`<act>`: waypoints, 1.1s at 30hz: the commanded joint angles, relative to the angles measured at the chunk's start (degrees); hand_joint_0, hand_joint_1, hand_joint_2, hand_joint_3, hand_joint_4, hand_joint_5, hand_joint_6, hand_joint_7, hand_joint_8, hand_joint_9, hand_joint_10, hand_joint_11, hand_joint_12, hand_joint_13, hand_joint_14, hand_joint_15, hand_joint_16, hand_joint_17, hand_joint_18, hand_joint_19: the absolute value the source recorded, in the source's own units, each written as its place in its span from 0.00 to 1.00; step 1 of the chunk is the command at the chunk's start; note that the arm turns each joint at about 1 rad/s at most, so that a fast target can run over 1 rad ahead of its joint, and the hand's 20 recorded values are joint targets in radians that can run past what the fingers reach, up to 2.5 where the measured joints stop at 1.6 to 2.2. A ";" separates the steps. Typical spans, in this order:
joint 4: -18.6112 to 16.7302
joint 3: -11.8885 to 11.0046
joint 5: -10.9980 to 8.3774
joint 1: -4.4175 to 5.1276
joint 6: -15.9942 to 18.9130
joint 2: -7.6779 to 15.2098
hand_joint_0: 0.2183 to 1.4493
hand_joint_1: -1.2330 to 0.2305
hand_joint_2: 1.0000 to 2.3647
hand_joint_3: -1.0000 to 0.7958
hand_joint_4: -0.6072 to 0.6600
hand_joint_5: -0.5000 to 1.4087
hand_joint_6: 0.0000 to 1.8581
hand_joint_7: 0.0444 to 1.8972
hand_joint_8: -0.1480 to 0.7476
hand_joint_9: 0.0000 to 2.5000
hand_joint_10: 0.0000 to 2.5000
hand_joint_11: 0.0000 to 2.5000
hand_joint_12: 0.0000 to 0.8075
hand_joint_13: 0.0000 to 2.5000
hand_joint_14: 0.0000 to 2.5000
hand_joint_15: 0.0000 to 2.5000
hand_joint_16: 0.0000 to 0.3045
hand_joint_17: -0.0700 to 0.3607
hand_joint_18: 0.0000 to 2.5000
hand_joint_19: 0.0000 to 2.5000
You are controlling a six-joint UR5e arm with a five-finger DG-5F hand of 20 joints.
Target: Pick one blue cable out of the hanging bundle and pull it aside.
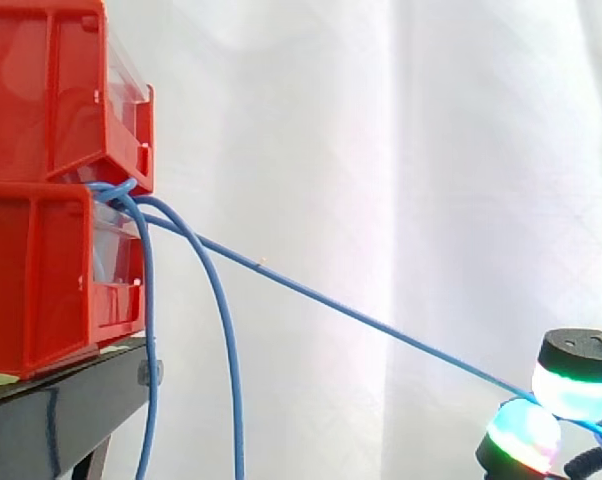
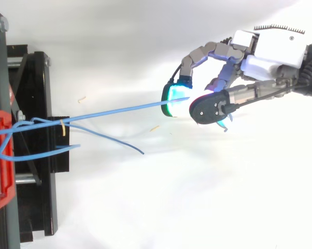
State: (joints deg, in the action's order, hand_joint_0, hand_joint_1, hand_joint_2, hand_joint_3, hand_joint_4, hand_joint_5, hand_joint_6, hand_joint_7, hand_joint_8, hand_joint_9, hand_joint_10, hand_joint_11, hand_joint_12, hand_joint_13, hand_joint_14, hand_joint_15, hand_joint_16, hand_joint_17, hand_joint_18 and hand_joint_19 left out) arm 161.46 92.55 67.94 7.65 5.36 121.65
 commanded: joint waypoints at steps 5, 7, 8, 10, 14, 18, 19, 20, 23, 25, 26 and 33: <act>0.08 0.00 0.09 0.00 0.00 -0.01 0.33 0.37 0.01 0.39 0.38 0.23 0.49 0.47 0.43 0.59 0.01 0.43 0.42 0.41 0.01 0.26 0.17 0.43 0.30 0.19; -0.01 0.00 0.00 0.00 0.00 -0.01 0.33 0.37 0.01 0.39 0.38 0.23 0.49 0.47 0.43 0.59 0.01 0.43 0.42 0.41 0.01 0.26 0.17 0.43 0.30 0.19; -0.01 0.00 0.00 0.00 0.00 -0.01 0.33 0.37 0.01 0.39 0.38 0.23 0.49 0.47 0.43 0.59 0.01 0.43 0.42 0.41 0.01 0.26 0.17 0.43 0.30 0.19; -0.01 0.00 0.00 0.00 0.00 -0.01 0.33 0.37 0.01 0.39 0.38 0.23 0.49 0.48 0.43 0.59 0.01 0.43 0.41 0.41 0.01 0.26 0.17 0.43 0.30 0.19; -0.01 0.00 0.00 0.00 0.00 -0.01 0.33 0.37 0.01 0.39 0.37 0.23 0.49 0.47 0.43 0.59 0.01 0.43 0.42 0.41 0.01 0.26 0.17 0.43 0.30 0.19; -0.10 0.00 0.00 0.00 0.00 -0.01 0.33 0.37 0.01 0.39 0.38 0.23 0.49 0.47 0.42 0.59 0.01 0.43 0.41 0.41 0.01 0.26 0.17 0.43 0.29 0.20; -0.10 0.00 0.00 0.00 0.00 -0.01 0.33 0.37 0.01 0.39 0.38 0.23 0.49 0.47 0.43 0.59 0.01 0.43 0.41 0.41 0.01 0.26 0.17 0.43 0.29 0.19; -0.10 0.00 0.00 0.00 0.00 -0.01 0.33 0.37 0.01 0.39 0.38 0.23 0.49 0.47 0.43 0.59 0.01 0.43 0.42 0.41 0.01 0.26 0.17 0.43 0.29 0.19; -0.10 0.00 0.00 0.00 0.00 -0.01 0.33 0.37 0.01 0.39 0.38 0.23 0.49 0.47 0.43 0.59 0.01 0.43 0.41 0.41 0.01 0.26 0.17 0.43 0.29 0.19; -0.10 0.00 0.00 0.00 0.00 -0.01 0.33 0.37 0.01 0.39 0.38 0.23 0.49 0.47 0.43 0.59 0.01 0.43 0.41 0.41 0.01 0.26 0.17 0.43 0.29 0.20; -0.10 0.00 0.00 0.00 0.00 -0.01 0.33 0.37 0.01 0.39 0.38 0.23 0.49 0.47 0.43 0.59 0.01 0.43 0.41 0.41 0.01 0.26 0.17 0.43 0.29 0.19; -0.10 0.00 0.00 0.00 0.00 -0.01 0.33 0.37 0.01 0.39 0.38 0.23 0.49 0.47 0.43 0.59 0.01 0.43 0.41 0.41 0.01 0.26 0.17 0.43 0.29 0.20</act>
State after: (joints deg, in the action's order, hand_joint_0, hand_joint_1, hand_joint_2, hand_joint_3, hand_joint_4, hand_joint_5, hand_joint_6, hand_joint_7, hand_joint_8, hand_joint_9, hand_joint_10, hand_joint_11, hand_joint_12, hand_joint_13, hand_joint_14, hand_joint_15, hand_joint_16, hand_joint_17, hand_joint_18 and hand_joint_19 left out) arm 161.37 92.55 67.94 7.65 5.36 121.64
